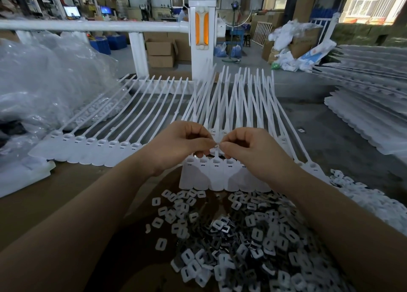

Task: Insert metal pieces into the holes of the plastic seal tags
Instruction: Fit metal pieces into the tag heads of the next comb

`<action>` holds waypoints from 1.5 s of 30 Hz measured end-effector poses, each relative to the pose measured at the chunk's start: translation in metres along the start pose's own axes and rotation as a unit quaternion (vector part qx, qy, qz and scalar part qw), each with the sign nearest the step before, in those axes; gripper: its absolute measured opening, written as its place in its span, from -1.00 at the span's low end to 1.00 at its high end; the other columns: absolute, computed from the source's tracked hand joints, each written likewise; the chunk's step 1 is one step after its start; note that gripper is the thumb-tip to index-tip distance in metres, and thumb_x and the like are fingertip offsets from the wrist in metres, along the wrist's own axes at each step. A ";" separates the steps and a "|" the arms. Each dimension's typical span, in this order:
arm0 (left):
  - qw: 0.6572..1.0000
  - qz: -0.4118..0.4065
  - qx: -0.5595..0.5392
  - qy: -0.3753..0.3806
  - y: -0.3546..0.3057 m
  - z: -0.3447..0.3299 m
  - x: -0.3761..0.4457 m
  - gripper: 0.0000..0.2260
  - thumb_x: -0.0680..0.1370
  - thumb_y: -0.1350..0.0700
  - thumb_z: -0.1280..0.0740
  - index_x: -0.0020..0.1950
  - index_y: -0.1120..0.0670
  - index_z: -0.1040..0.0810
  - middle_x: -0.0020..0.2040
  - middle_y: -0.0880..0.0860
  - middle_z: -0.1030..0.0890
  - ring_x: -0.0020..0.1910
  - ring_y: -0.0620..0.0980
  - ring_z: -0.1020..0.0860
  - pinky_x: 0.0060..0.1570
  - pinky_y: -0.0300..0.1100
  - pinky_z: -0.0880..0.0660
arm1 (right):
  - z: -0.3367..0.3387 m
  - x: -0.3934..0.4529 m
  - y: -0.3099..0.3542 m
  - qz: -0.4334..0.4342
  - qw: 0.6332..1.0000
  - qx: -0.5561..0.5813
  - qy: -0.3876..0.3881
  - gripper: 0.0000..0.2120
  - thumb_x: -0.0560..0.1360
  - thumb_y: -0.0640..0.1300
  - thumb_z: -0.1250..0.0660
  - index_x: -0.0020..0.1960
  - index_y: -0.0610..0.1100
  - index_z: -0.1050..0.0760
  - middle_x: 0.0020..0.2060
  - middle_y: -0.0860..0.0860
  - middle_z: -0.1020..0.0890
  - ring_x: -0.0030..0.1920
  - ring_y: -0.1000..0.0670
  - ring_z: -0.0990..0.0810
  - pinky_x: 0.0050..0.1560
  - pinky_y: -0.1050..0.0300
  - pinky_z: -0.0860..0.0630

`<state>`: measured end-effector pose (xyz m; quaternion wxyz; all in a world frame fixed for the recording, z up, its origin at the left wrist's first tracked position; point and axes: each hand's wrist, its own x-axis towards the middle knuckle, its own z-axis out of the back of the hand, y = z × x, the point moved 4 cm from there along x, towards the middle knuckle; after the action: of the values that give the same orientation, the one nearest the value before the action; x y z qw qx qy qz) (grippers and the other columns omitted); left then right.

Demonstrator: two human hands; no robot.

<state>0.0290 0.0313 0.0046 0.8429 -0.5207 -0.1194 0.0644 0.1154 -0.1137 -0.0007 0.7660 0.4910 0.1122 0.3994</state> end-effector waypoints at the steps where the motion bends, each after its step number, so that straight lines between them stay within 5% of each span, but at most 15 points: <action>1: 1.000 0.005 0.018 -0.005 0.001 0.003 0.000 -0.89 0.54 0.21 -0.38 -0.17 0.08 -0.63 -0.28 0.02 -0.64 -0.26 -0.08 -0.56 -0.15 -0.27 -0.52 | -0.001 0.000 -0.001 -0.001 1.000 -0.021 0.002 -0.92 0.53 -0.13 -0.37 -0.13 -0.05 -0.60 -0.33 0.06 -0.63 -0.41 0.26 -0.53 -0.37 0.45 -0.41; 8: 0.967 0.077 0.242 -0.008 0.013 0.022 -0.001 -0.89 0.55 0.10 -0.38 -0.17 -0.06 -0.58 -0.17 -0.05 -0.62 -0.15 -0.08 -0.57 -0.17 -0.23 -0.41 | -0.002 0.003 -0.012 -0.026 0.995 -0.093 0.014 -0.94 0.53 -0.11 -0.34 -0.10 -0.03 -0.58 -0.22 0.04 -0.65 -0.18 0.05 -0.64 -0.12 0.16 -0.59; 12: 0.944 0.108 0.311 0.010 0.017 0.023 -0.001 -0.91 0.55 0.02 -0.38 -0.16 -0.09 -0.57 -0.16 -0.09 -0.59 -0.11 -0.15 -0.51 0.26 0.01 -0.34 | -0.003 0.004 -0.013 -0.027 0.994 -0.101 0.021 -0.94 0.53 -0.10 -0.35 -0.12 0.00 -0.57 -0.20 0.04 -0.65 -0.17 0.02 -0.64 -0.09 0.10 -0.61; 15: 0.936 0.113 0.334 0.010 0.018 0.024 -0.001 -0.94 0.55 -0.03 -0.37 -0.11 -0.08 -0.57 -0.16 -0.12 -0.55 -0.14 -0.24 -0.43 0.33 0.08 -0.28 | -0.004 0.004 -0.014 -0.026 0.994 -0.105 0.028 -0.93 0.53 -0.08 -0.34 -0.12 0.03 -0.57 -0.21 0.05 -0.66 -0.18 0.02 -0.64 -0.11 0.11 -0.61; 19: 0.931 0.115 0.345 0.022 0.020 0.023 0.000 -0.92 0.55 -0.05 -0.35 -0.11 -0.10 -0.55 -0.17 -0.15 -0.53 -0.14 -0.25 -0.42 0.25 0.02 -0.31 | -0.004 0.004 -0.014 -0.025 0.993 -0.108 0.029 -0.93 0.53 -0.08 -0.34 -0.13 0.05 -0.56 -0.21 0.06 -0.65 -0.17 0.04 -0.63 -0.11 0.14 -0.60; 25: 0.957 0.151 0.244 0.031 0.029 0.026 0.001 -0.89 0.51 -0.04 -0.43 -0.19 -0.06 -0.62 -0.24 -0.08 -0.62 -0.21 -0.13 -0.57 -0.29 -0.24 -0.39 | -0.004 0.003 -0.013 -0.030 0.994 -0.098 0.031 -0.93 0.53 -0.10 -0.34 -0.12 0.02 -0.57 -0.20 0.03 -0.66 -0.16 0.00 -0.64 -0.10 0.10 -0.60; 38: 0.951 0.201 0.236 0.007 0.036 0.026 0.008 -0.85 0.44 -0.05 -0.49 -0.18 0.00 -0.64 -0.25 -0.05 -0.65 -0.26 -0.14 -0.60 -0.37 -0.27 -0.42 | -0.003 0.003 -0.013 -0.034 0.995 -0.089 0.036 -0.93 0.53 -0.10 -0.34 -0.11 0.05 -0.56 -0.21 0.07 -0.65 -0.18 0.04 -0.64 -0.09 0.11 -0.61; 45: 0.957 0.203 0.207 0.026 0.038 0.031 0.005 -0.92 0.54 -0.01 -0.40 -0.08 -0.03 -0.64 -0.11 -0.04 -0.67 -0.10 -0.10 -0.61 -0.17 -0.20 -0.45 | -0.002 0.002 -0.010 -0.031 0.996 -0.079 0.030 -0.92 0.53 -0.13 -0.35 -0.09 0.02 -0.59 -0.21 0.06 -0.66 -0.17 0.08 -0.64 -0.14 0.22 -0.57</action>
<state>0.0261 0.0766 -0.0153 0.9044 -0.3494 0.0267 0.2435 0.1206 -0.1131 -0.0098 0.8105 0.4134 0.1179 0.3977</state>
